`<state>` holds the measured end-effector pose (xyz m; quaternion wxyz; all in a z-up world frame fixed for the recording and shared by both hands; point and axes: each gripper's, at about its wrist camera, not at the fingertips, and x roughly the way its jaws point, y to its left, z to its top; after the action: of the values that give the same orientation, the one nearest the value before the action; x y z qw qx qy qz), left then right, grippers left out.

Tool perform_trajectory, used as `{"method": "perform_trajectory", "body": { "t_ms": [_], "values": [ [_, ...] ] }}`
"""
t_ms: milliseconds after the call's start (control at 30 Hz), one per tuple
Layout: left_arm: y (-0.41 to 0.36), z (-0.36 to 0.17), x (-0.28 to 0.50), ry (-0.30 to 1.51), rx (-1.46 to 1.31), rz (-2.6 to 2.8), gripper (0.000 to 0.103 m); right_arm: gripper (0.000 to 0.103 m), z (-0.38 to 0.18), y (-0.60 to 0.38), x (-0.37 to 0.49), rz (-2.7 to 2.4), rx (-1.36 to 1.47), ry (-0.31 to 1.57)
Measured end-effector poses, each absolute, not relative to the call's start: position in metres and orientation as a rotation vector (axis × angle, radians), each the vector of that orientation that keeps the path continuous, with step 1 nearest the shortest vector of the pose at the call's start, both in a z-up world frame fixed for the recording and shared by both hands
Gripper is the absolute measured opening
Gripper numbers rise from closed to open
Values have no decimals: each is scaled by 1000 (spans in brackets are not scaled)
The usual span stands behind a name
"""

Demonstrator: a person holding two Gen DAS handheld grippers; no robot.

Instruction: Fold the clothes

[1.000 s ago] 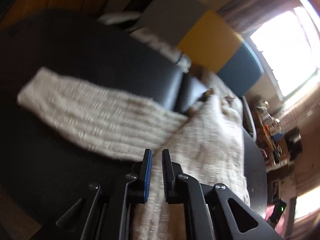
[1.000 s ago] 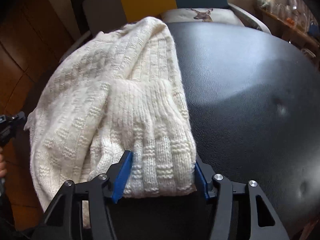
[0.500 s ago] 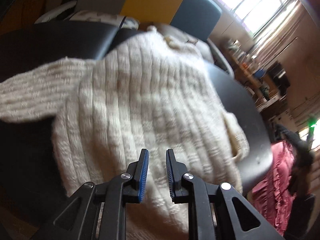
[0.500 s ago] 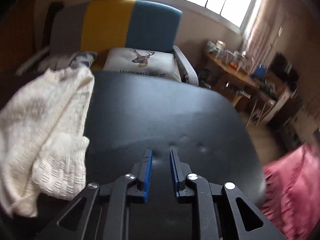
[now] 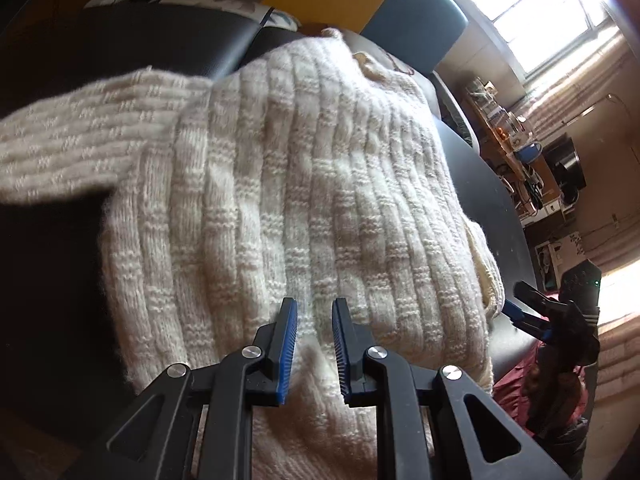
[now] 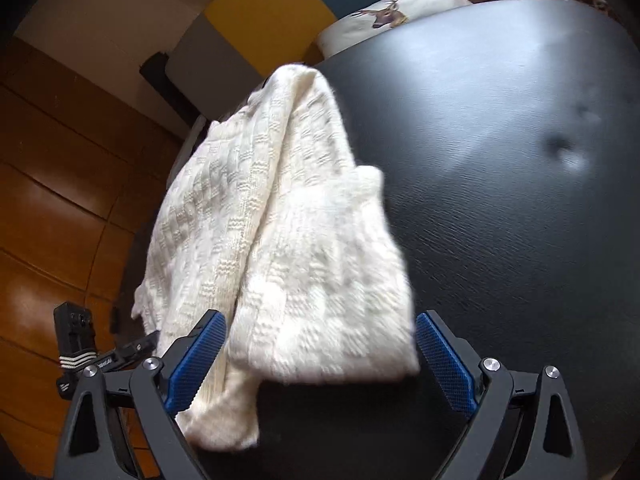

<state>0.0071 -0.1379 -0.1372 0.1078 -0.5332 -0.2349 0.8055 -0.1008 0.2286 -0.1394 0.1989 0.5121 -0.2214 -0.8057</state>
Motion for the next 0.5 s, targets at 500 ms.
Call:
{"method": "perform_trajectory", "body": {
  "t_ms": [500],
  "values": [
    [-147,-150,12,-795,-1533,2332,17,103,-144,204,-66,-2395,1248,-353]
  ]
}}
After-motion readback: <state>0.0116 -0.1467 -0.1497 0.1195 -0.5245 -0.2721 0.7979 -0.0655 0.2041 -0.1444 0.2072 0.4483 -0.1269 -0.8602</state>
